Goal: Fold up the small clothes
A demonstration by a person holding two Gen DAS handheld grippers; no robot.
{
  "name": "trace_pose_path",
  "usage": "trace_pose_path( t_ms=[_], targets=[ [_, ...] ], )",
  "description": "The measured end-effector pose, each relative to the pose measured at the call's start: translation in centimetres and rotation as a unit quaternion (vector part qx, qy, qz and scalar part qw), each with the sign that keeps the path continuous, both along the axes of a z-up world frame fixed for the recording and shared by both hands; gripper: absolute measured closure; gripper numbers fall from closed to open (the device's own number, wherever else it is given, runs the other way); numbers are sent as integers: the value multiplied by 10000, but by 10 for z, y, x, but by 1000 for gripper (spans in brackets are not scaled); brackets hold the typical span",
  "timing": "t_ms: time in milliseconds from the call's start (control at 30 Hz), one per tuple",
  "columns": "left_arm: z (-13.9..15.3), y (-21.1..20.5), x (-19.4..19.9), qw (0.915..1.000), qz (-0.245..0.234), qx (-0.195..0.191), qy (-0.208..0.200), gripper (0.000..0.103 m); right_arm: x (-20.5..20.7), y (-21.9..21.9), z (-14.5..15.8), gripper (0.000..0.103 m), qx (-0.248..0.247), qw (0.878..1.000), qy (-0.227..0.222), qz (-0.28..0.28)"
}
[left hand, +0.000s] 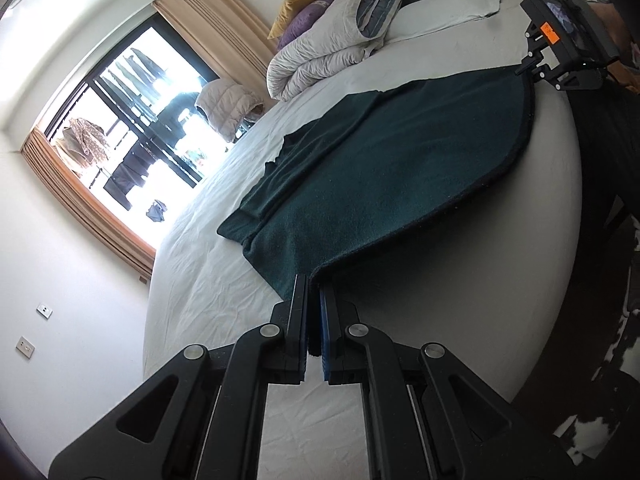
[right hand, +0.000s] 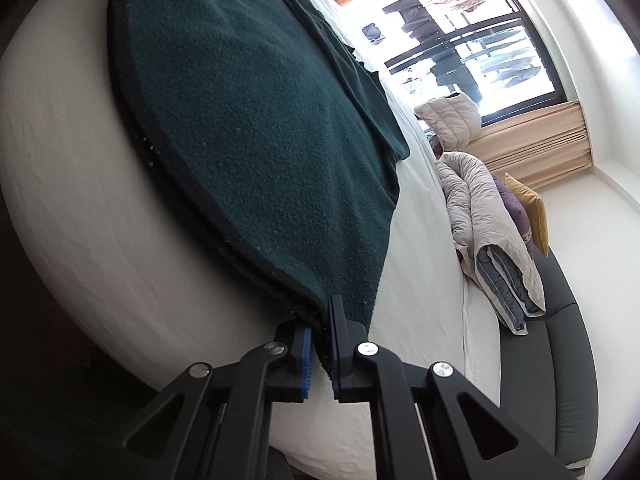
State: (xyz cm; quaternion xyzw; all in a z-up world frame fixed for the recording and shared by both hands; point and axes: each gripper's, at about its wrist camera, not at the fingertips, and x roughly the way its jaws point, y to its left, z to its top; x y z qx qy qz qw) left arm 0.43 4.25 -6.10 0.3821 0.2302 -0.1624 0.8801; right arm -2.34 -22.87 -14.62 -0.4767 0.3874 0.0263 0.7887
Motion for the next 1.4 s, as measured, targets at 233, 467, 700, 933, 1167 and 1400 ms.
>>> trace_pose_path(
  t_ms=[233, 467, 700, 933, 1167, 1400],
  targets=[
    [-10, 10, 7, 9994, 202, -192, 226, 99, 7, -2, 14, 99, 346, 9992, 38, -212],
    [-7, 14, 16, 9979, 353, -416, 344, 99, 19, -5, 35, 99, 763, 9963, -73, -395],
    [7, 17, 36, 9947, 540, -779, 404, 99, 37, -7, 55, 100, 1048, 9931, -179, -497],
    [22, 20, 61, 9906, 712, -1099, 389, 99, 60, -10, 71, 100, 1210, 9908, -268, -549],
    [40, 24, 94, 9873, 868, -1283, 354, 99, 94, -29, 96, 100, 1804, 9796, -354, -812],
    [60, 31, 136, 9837, 999, -1465, 300, 99, 141, -48, 117, 100, 2291, 9668, -432, -1049]
  ],
)
